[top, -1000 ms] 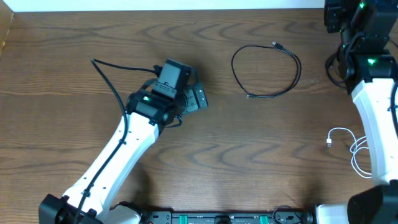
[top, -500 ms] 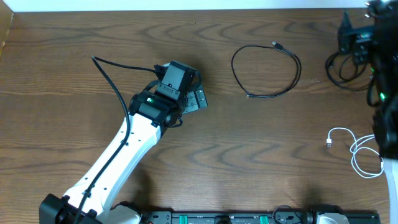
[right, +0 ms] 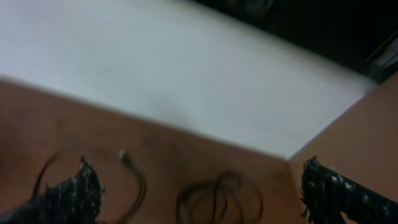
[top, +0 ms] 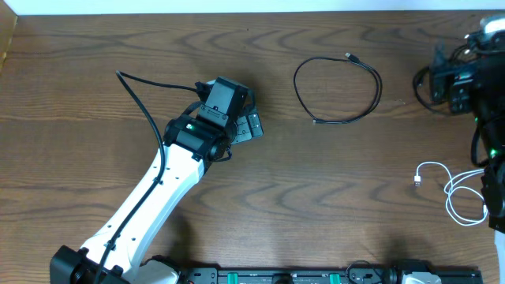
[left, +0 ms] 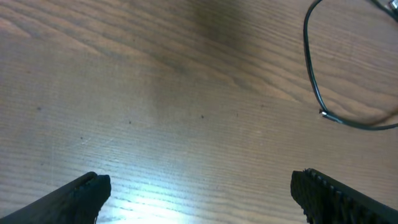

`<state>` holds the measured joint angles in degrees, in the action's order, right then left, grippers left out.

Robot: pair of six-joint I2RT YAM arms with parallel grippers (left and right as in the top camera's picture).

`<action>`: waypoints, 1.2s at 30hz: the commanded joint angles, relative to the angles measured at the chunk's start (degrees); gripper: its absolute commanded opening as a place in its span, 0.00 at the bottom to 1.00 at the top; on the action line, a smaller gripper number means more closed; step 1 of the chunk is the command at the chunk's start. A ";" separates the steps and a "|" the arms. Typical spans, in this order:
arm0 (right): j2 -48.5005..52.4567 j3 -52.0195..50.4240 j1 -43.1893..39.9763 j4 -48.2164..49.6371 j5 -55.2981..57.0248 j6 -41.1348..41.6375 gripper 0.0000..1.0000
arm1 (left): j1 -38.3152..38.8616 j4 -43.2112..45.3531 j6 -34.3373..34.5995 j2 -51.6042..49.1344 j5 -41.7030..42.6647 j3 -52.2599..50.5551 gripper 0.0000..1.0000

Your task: Untangle cables

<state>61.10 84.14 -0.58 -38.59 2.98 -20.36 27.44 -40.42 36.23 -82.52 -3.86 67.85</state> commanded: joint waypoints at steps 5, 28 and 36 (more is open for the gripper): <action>-0.15 -0.66 -0.13 -16.00 -5.25 2.12 0.99 | -0.04 0.02 0.28 0.15 -1.36 -0.04 1.00; -49.22 -65.66 -0.13 30.58 -12.79 14.99 0.99 | -0.04 0.02 0.31 0.15 -1.36 -0.04 1.00; -60.85 -77.57 -0.09 38.45 -12.57 18.29 0.99 | -0.04 0.02 0.28 0.15 -1.36 -0.04 0.99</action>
<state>2.72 9.93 -0.58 -2.59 -9.30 -4.71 27.44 -40.40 36.23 -82.52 -4.47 67.83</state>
